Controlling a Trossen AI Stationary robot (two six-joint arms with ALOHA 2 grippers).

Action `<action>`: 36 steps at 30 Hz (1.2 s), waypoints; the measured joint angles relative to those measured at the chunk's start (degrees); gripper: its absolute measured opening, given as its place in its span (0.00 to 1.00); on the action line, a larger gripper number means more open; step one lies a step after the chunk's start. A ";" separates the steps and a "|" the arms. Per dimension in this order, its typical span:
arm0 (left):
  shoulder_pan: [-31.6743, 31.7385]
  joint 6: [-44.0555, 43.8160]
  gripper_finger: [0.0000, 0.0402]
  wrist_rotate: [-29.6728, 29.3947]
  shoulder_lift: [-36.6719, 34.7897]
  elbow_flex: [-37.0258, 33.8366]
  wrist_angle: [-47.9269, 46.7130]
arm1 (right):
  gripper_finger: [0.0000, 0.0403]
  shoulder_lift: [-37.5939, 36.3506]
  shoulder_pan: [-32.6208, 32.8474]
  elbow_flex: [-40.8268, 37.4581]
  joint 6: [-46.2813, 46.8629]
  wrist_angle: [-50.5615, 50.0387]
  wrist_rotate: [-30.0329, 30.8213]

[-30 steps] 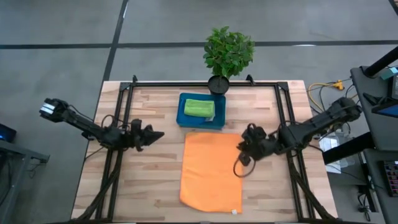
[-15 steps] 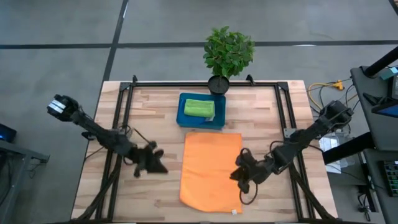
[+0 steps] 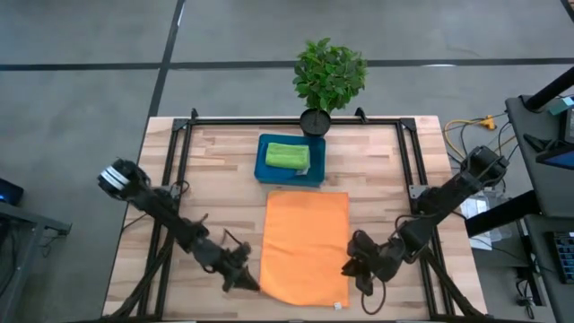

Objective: Fold microfiber towels
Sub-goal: Fold the yellow microfiber towel

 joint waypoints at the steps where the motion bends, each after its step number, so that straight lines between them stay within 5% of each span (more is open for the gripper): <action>1: 0.04 -0.01 0.00 2.62 1.77 1.10 -0.51 | 0.17 0.00 0.49 0.00 -0.29 0.02 1.19; 4: -1.28 2.92 0.00 7.06 5.65 5.70 -8.35 | 0.17 0.00 1.19 -0.02 -1.67 0.04 4.18; 7: -3.76 11.76 0.00 6.23 7.30 13.69 -29.33 | 0.17 -0.02 1.12 -0.02 -4.59 0.00 4.60; 11: -6.07 23.74 0.00 -7.19 10.17 27.90 -65.55 | 0.16 -0.02 1.10 -0.02 -4.55 -0.08 4.69; 14: -6.94 30.90 0.00 -18.88 13.24 36.13 -79.17 | 0.16 -0.02 1.40 -0.02 -2.90 0.02 4.64; 18: -6.69 40.35 0.00 -22.68 15.91 41.09 -77.25 | 0.16 0.17 2.23 -0.06 -3.26 -0.17 4.64; 25: -5.49 47.55 0.00 -20.92 17.21 42.78 -72.24 | 0.16 0.19 3.54 -0.07 -2.28 -0.35 4.69; 36: -5.14 42.70 0.00 -10.02 16.44 42.73 -71.73 | 0.15 1.33 4.23 -0.07 -0.80 -0.34 4.85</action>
